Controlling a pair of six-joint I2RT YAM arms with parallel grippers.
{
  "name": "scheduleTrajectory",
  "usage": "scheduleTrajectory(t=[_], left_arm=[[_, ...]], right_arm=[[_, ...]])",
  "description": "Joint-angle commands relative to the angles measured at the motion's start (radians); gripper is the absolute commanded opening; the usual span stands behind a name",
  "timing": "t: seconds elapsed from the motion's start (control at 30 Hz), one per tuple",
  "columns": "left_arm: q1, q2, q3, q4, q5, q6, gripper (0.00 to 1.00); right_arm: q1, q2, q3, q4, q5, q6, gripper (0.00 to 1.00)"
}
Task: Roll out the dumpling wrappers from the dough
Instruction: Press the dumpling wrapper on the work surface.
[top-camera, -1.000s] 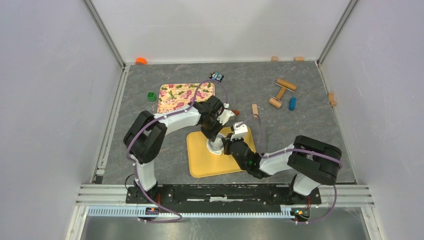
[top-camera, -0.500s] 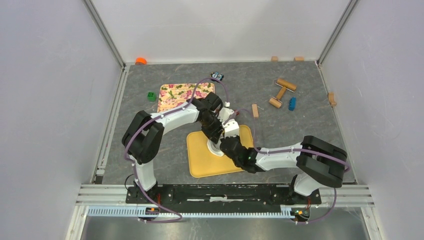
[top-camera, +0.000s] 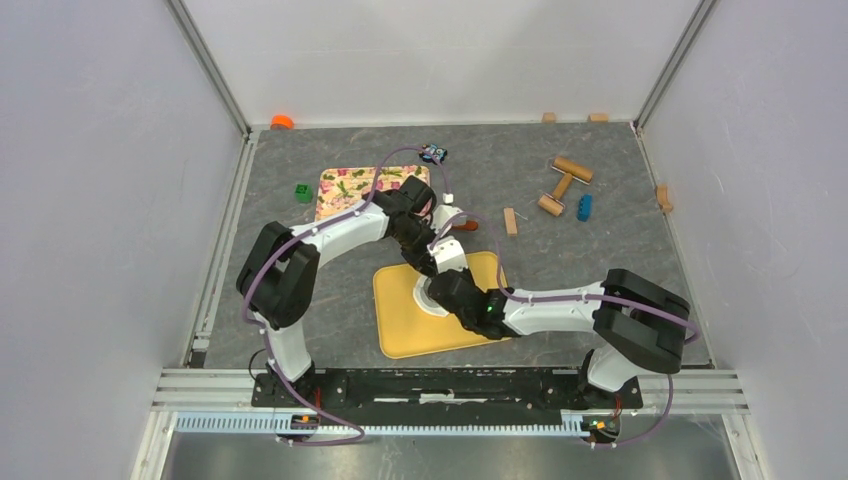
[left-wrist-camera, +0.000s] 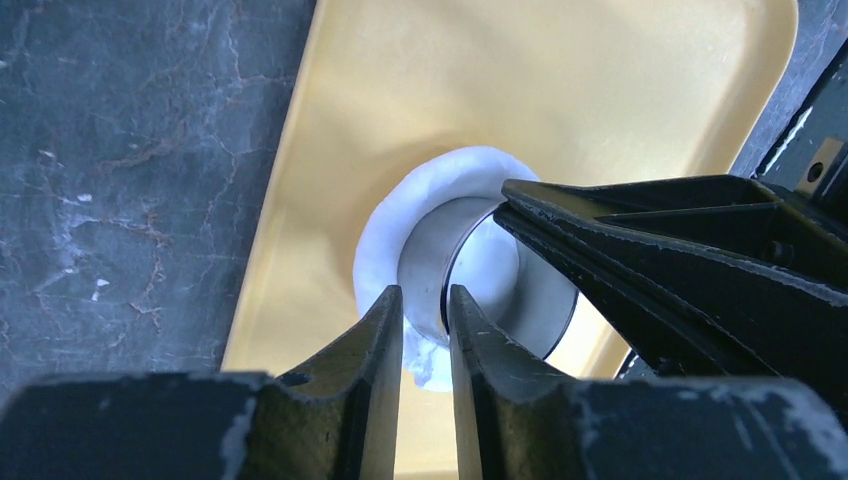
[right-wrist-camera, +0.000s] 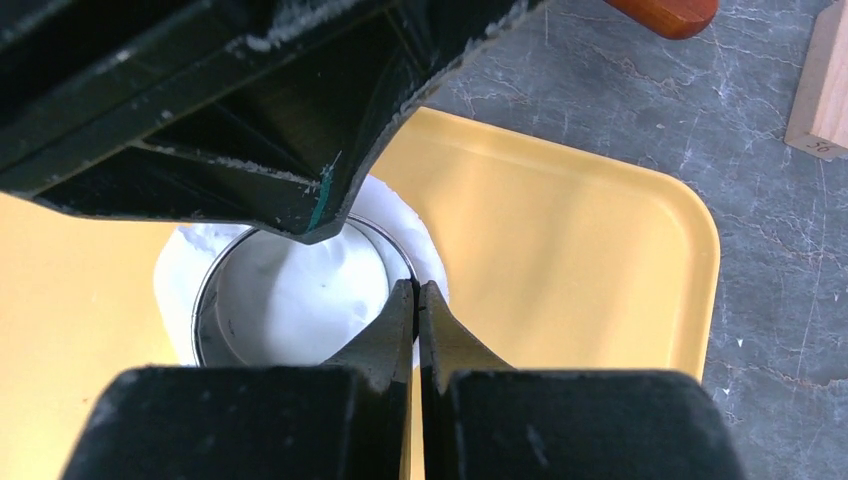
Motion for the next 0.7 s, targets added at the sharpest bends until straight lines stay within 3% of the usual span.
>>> scheduleTrajectory(t=[0.0,0.2,0.33,0.67], left_arm=[[0.003,-0.027,-0.012,-0.034,0.030,0.002,0.30],[0.002,-0.038,-0.063,-0.076,0.001,0.030,0.23],[0.001,-0.030,-0.096,-0.078,-0.027,0.049,0.03],[-0.115,0.032,-0.201,-0.061,-0.120,0.141,0.02]], right_arm=[[0.019,0.028,0.026,-0.115,-0.089,-0.012,0.00],[0.020,0.026,0.043,-0.115,-0.090,-0.014,0.00],[0.022,0.026,0.010,-0.069,-0.113,-0.012,0.00],[0.032,0.024,-0.263,0.002,-0.199,0.092,0.00]])
